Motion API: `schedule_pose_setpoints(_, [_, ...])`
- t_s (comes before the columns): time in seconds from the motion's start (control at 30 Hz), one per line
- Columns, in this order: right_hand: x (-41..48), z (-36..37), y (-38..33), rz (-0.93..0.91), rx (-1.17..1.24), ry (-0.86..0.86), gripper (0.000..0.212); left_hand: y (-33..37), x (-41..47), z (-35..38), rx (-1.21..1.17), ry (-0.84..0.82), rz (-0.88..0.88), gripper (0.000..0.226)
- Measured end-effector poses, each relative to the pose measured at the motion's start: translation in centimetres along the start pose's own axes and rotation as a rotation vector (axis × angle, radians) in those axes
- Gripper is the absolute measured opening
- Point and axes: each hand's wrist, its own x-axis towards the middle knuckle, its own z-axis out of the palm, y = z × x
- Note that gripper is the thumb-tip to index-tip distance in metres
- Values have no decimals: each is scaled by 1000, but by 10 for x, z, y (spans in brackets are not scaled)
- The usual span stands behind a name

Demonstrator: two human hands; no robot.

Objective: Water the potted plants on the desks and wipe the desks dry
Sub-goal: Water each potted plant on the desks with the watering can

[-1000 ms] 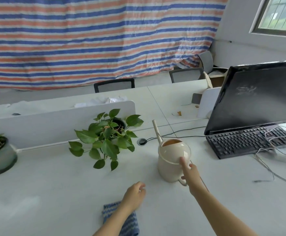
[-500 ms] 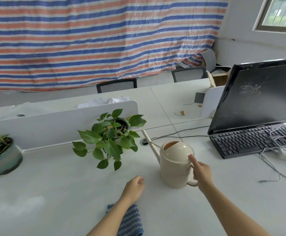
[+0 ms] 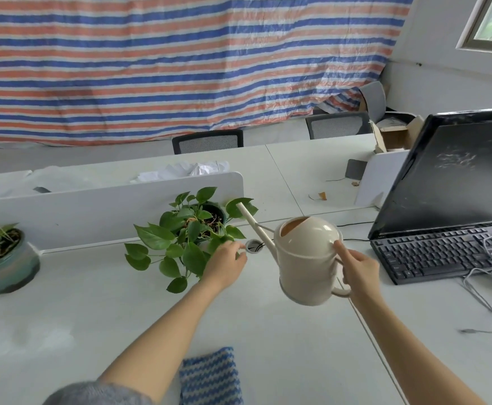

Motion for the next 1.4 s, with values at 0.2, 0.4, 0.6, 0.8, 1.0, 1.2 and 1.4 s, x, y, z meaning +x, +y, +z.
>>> schedule_pose_setpoints(0.2, [33, 21, -22, -135, -153, -47, 29, -15, 45, -39, 505, 79, 47, 40])
schedule_pose_setpoints(0.4, [63, 53, -32, -203, -338, -51, 42, -48, 64, -60, 573, -29, -88, 35])
schedule_pose_setpoints(0.6, [68, 79, -43, -228, -418, -36, 53, -60, 63, -59, 644, -47, -115, 36])
schedule_pose_setpoints(0.8, [61, 78, -52, -270, -469, 9, 49, -68, 58, -62, 662, -53, -127, 37])
schedule_pose_setpoints(1.0, [49, 62, -52, -286, -476, 24, 41, -71, 52, -64, 657, -37, -109, 40])
schedule_pose_setpoints(1.2, [37, 53, -54, -297, -396, -21, 30, -68, 48, -66, 646, -29, -98, 47])
schedule_pose_setpoints(1.4, [25, 62, -60, -340, -369, -54, 36, -69, 40, -68, 665, 14, -77, 42])
